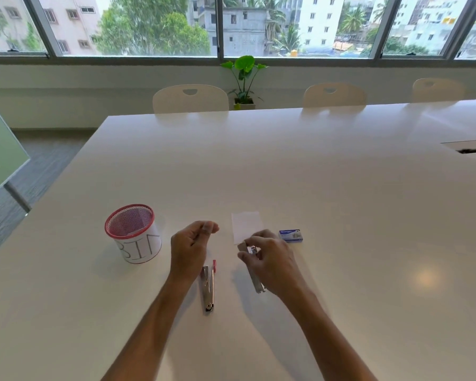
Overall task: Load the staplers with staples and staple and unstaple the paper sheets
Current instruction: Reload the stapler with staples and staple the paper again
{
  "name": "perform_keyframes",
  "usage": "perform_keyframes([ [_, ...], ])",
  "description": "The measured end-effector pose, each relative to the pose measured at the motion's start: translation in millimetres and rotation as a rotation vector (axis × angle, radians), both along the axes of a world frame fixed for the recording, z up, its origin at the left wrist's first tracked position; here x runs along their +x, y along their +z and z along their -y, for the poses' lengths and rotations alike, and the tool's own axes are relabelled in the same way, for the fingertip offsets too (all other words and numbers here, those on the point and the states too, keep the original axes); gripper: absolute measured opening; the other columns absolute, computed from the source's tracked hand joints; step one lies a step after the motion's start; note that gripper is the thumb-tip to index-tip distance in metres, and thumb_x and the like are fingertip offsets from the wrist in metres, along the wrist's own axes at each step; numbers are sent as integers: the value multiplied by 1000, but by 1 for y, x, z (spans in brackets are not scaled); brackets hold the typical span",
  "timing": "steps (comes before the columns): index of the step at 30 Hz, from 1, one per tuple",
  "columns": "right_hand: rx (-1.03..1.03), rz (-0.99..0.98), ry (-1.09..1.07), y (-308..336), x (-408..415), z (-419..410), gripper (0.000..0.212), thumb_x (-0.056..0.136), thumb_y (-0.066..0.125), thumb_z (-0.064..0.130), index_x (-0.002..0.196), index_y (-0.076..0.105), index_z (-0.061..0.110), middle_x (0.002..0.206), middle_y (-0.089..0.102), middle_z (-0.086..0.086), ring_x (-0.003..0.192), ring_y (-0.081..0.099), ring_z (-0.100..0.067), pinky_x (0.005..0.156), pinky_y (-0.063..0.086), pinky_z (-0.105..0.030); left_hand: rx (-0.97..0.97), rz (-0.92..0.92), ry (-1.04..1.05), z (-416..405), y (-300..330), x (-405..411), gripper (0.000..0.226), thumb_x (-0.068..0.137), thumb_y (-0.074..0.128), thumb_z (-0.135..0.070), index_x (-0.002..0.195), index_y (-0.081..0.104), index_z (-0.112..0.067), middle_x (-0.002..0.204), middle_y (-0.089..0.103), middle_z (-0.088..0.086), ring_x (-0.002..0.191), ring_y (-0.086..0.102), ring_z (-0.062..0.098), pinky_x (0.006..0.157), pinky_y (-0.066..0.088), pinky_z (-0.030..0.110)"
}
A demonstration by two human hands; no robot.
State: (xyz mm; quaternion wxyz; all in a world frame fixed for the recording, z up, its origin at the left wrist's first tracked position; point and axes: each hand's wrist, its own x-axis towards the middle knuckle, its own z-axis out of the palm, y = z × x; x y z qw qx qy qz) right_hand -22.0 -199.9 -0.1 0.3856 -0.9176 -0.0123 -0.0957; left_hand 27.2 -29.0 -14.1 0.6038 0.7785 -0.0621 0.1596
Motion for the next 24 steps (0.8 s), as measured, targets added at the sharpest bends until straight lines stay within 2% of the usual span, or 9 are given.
perform_keyframes([
  [5, 441, 9, 86, 15, 6, -5, 8, 85, 71, 26, 93, 72, 28, 101, 54, 7, 70, 65, -7, 62, 52, -20, -40, -56, -112, 22, 10, -2, 23, 95, 53, -22, 81, 72, -22, 71, 72, -3, 57, 64, 13, 60, 54, 28],
  [8, 603, 67, 110, 22, 8, -8, 17, 89, 63, 17, 79, 69, 30, 100, 58, -1, 71, 68, -26, 63, 57, -46, -96, -127, -209, 33, 15, -6, 39, 97, 50, -29, 64, 70, -24, 52, 62, 0, 45, 54, 18, 48, 44, 25],
  [10, 647, 88, 114, 25, 9, -10, 15, 92, 58, 14, 83, 66, 23, 89, 65, -9, 63, 67, -35, 57, 56, -52, -173, -159, -246, 39, 17, -10, 46, 98, 47, -31, 59, 67, -21, 47, 57, 1, 42, 49, 17, 43, 38, 24],
  [12, 576, 129, 79, 25, 8, -14, 10, 94, 56, 23, 90, 64, 24, 67, 68, -2, 52, 66, -27, 50, 56, -40, -225, -158, -238, 45, 17, -14, 48, 99, 46, -29, 58, 65, -15, 45, 51, 4, 40, 44, 17, 40, 34, 24],
  [14, 318, 217, 1, 22, 7, -17, 15, 94, 51, 37, 102, 61, 30, 55, 63, 6, 51, 63, -11, 51, 51, -28, -236, -135, -196, 50, 16, -17, 47, 99, 48, -22, 55, 60, -9, 44, 50, 6, 40, 42, 18, 41, 33, 25],
  [16, 27, 307, -70, 18, 6, -22, 30, 94, 42, 45, 120, 52, 34, 55, 61, 7, 56, 62, -9, 55, 49, -28, -221, -106, -157, 52, 14, -19, 43, 95, 49, -9, 53, 57, -8, 46, 51, 10, 43, 45, 22, 41, 38, 32],
  [18, -87, 366, -69, 15, 6, -27, 36, 98, 34, 42, 131, 42, 31, 51, 61, 4, 52, 61, -11, 52, 49, -31, -180, -76, -113, 53, 14, -19, 43, 94, 48, -6, 52, 51, -6, 47, 49, 14, 44, 44, 25, 41, 39, 40],
  [21, -211, 463, -98, 14, 6, -34, 35, 101, 27, 32, 131, 44, 26, 45, 58, 3, 42, 55, -12, 45, 42, -28, -74, -51, 7, 54, 13, -17, 52, 97, 49, -15, 46, 43, -18, 39, 40, -6, 41, 35, 11, 40, 30, 24],
  [24, -185, 601, -147, 20, 6, -38, 31, 98, 31, 27, 118, 53, 22, 43, 53, 4, 36, 47, -9, 45, 27, -20, -199, -173, 87, 54, 11, -14, 49, 96, 50, -15, 47, 44, -14, 42, 40, -1, 40, 36, 12, 38, 30, 22],
])
